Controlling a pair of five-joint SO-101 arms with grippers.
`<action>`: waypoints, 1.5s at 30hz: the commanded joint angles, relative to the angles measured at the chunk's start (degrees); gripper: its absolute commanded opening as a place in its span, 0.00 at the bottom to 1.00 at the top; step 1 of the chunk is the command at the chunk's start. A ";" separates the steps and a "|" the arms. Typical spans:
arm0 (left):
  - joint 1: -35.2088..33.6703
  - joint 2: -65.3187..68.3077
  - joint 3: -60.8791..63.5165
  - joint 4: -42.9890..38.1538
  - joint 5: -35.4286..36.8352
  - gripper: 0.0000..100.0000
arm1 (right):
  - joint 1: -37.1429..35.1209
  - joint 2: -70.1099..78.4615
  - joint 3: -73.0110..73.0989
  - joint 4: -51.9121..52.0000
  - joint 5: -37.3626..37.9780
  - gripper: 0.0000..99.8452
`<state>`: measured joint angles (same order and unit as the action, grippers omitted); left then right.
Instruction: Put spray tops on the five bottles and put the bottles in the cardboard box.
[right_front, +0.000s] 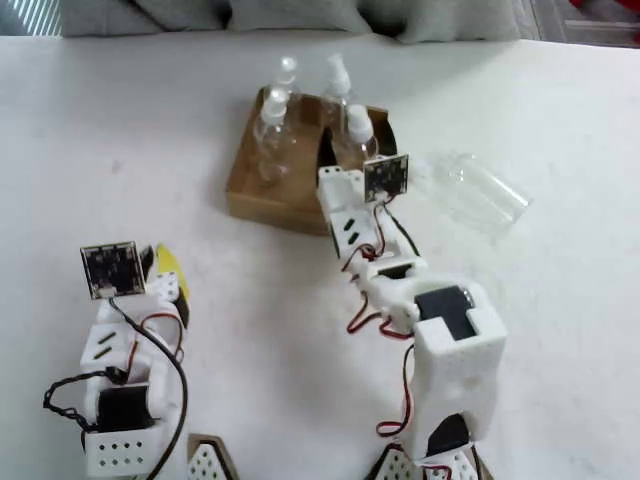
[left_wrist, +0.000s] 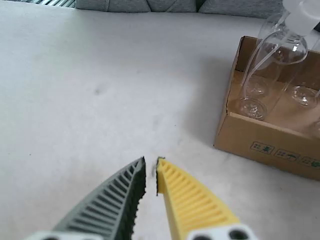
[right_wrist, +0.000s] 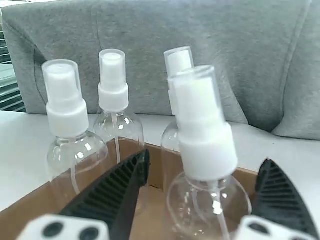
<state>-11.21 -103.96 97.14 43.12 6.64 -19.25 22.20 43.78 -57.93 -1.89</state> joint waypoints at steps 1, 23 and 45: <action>-0.22 -0.75 -0.18 0.09 0.09 0.06 | 0.84 -6.64 2.46 0.22 -0.88 0.31; -0.31 -0.75 -0.18 0.00 0.09 0.06 | -0.40 -27.74 16.26 7.43 -0.97 0.31; -0.57 -0.75 -0.18 0.09 0.09 0.06 | -1.01 -77.85 21.19 61.41 -0.88 0.31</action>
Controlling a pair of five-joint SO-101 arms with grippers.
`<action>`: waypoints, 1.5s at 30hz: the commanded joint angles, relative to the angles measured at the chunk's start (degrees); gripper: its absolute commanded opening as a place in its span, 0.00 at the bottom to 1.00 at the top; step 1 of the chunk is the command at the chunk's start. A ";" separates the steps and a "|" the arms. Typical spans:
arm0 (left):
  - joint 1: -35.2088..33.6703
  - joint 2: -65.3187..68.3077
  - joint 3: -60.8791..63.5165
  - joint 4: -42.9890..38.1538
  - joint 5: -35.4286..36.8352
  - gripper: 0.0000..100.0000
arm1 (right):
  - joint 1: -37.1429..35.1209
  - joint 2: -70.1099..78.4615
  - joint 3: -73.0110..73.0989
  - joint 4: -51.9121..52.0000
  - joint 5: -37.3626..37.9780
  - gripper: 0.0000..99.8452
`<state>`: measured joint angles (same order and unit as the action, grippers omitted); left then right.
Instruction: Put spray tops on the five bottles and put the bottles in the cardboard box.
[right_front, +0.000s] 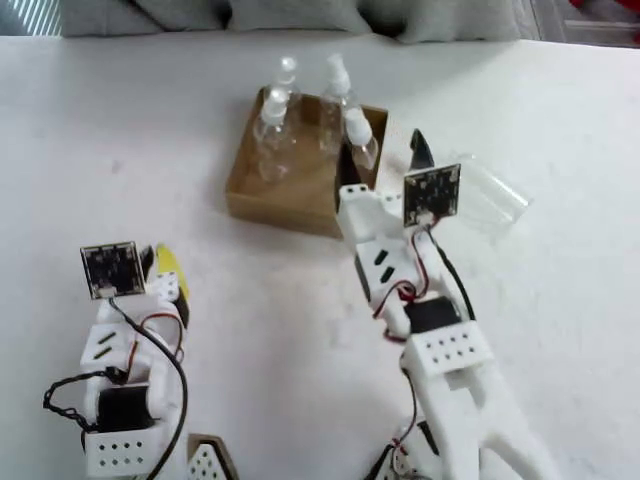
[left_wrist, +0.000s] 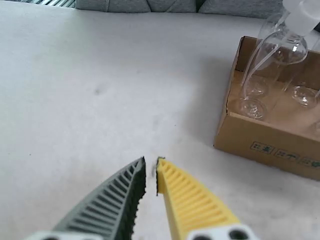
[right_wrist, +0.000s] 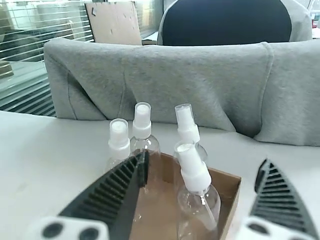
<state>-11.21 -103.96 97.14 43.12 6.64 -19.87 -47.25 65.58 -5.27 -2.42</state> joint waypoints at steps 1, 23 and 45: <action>-0.57 -0.75 -0.18 0.09 0.09 0.06 | -0.40 -11.03 -0.62 12.09 -0.26 0.31; -0.57 -0.75 -0.18 0.26 0.09 0.06 | 21.05 -23.43 -5.01 53.05 16.70 0.31; -0.57 -0.75 -0.18 0.26 0.09 0.06 | 33.10 52.09 -70.77 70.29 34.11 0.31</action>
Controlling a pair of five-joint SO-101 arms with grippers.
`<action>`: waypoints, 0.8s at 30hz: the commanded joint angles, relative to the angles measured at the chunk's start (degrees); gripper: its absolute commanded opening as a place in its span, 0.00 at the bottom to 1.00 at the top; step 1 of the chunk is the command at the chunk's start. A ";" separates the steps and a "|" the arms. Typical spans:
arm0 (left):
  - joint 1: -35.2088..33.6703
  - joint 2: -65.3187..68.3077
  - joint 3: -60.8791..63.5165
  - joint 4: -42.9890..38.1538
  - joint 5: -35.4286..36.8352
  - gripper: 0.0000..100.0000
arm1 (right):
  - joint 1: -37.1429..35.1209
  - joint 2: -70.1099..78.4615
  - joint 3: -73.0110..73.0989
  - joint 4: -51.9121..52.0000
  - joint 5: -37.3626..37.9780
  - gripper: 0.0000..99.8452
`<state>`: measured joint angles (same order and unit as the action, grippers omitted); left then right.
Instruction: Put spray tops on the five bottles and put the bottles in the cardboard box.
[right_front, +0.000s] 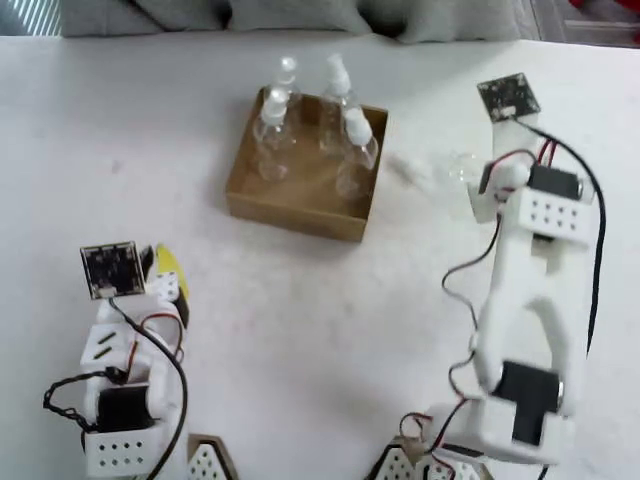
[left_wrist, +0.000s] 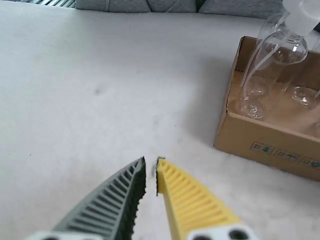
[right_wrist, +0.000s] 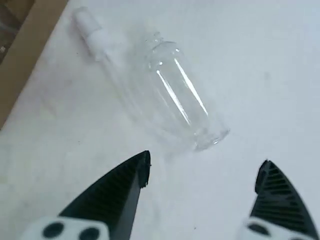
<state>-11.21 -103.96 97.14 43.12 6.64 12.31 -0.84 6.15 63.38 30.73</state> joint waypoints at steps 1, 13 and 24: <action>-0.57 -0.75 -0.18 0.26 0.09 0.06 | 0.92 8.22 -14.24 1.71 0.97 0.31; -0.57 -0.75 -0.18 0.26 0.09 0.06 | -2.59 35.30 -45.71 18.42 13.36 0.31; -0.31 -0.75 -0.18 0.26 0.09 0.06 | -1.19 60.62 -73.14 24.84 17.05 0.31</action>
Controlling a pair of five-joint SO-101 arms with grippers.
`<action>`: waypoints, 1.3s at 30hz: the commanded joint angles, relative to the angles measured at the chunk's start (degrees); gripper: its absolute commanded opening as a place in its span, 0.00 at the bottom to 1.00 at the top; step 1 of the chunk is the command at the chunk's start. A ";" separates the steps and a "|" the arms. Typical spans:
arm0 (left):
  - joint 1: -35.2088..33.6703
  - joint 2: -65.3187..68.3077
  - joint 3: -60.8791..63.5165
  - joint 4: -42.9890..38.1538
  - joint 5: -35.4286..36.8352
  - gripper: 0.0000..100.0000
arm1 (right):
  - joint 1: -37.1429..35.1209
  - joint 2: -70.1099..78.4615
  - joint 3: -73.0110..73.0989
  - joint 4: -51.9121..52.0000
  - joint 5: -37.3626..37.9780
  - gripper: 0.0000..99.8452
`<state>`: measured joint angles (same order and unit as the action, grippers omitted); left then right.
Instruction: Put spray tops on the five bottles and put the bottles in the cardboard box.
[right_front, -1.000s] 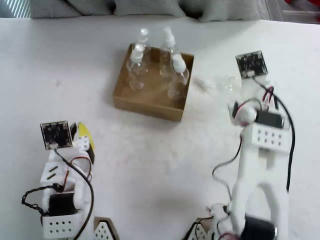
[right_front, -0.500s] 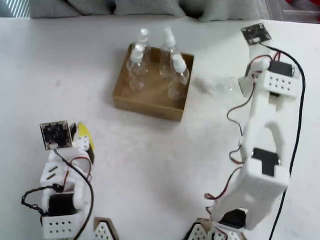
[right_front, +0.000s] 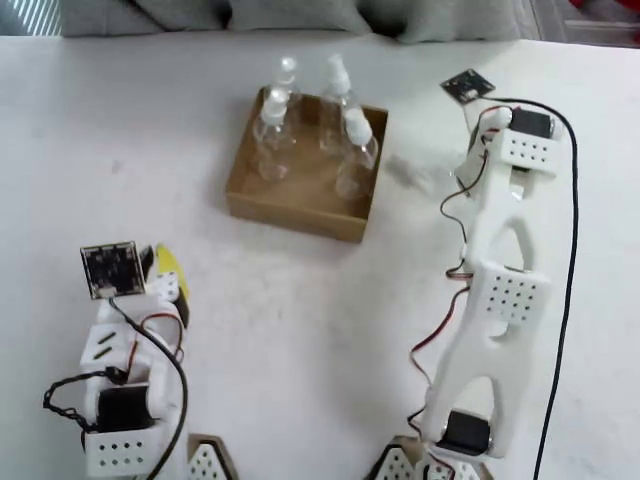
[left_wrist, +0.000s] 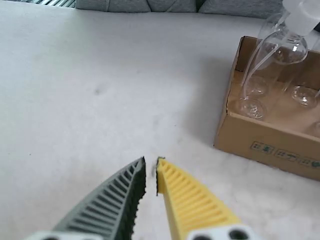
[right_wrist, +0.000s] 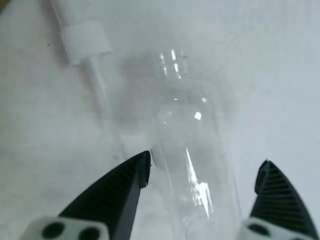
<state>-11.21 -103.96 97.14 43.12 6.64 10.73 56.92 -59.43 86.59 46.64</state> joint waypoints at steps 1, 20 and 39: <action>-0.31 -0.75 -0.18 0.26 0.09 0.06 | 0.57 4.62 -9.32 2.59 1.14 0.30; -0.48 -0.75 -0.18 0.26 0.09 0.06 | 5.05 0.40 -25.49 12.53 -9.76 0.02; -0.57 -0.75 -0.18 1.41 0.09 0.06 | -8.04 -69.49 60.57 12.26 -16.79 0.02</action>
<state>-11.21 -103.96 97.14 44.00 6.64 7.56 0.04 -8.70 97.32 31.96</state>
